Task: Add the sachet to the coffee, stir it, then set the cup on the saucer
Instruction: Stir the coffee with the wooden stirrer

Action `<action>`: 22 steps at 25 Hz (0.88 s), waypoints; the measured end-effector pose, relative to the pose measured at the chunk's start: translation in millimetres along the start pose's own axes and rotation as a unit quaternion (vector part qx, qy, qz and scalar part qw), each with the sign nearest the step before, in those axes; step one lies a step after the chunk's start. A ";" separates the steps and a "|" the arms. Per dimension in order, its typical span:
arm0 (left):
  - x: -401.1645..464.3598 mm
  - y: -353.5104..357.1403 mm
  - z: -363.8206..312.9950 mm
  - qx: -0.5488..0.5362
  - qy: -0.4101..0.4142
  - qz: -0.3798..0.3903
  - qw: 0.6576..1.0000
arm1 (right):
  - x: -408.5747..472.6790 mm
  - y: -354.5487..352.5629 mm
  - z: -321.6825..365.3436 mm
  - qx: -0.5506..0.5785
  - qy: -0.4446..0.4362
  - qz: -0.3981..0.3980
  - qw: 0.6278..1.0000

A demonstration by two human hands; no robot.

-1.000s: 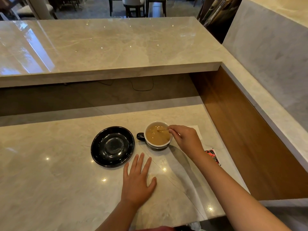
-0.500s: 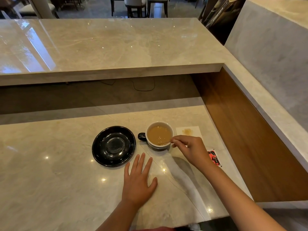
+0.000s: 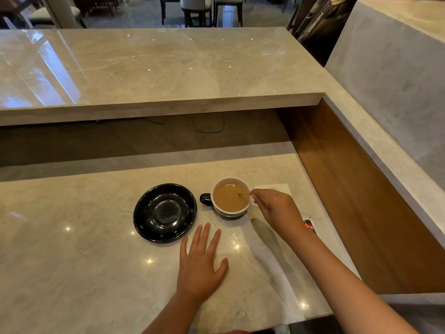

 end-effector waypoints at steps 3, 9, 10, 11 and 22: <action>0.4 1.5 1.0 0.005 -0.004 0.005 1.000 | 1.3 0.4 -2.0 -0.017 0.022 0.080 0.996; 0.6 2.3 0.9 0.003 -0.005 0.014 1.000 | 4.2 7.3 -2.6 0.157 0.151 0.094 0.971; 0.5 1.6 0.5 0.003 -0.003 0.011 1.000 | 4.7 10.8 -1.6 0.174 0.159 0.080 0.968; 0.6 1.3 0.2 0.002 0.000 0.009 1.000 | 5.8 14.2 -0.6 0.184 0.162 0.064 0.967; 0.3 1.1 0.3 -0.003 0.000 0.004 1.000 | 20.6 7.2 -13.9 0.090 0.116 -0.021 0.989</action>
Point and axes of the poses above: each hand's wrist, its own x-axis towards the middle knuckle, its own y-axis out of the palm, z = x × y, the point moved 7 cm from there along x, towards the middle knuckle, and after that the axes turned 5 degrees about -y, right-handed, at the moved point
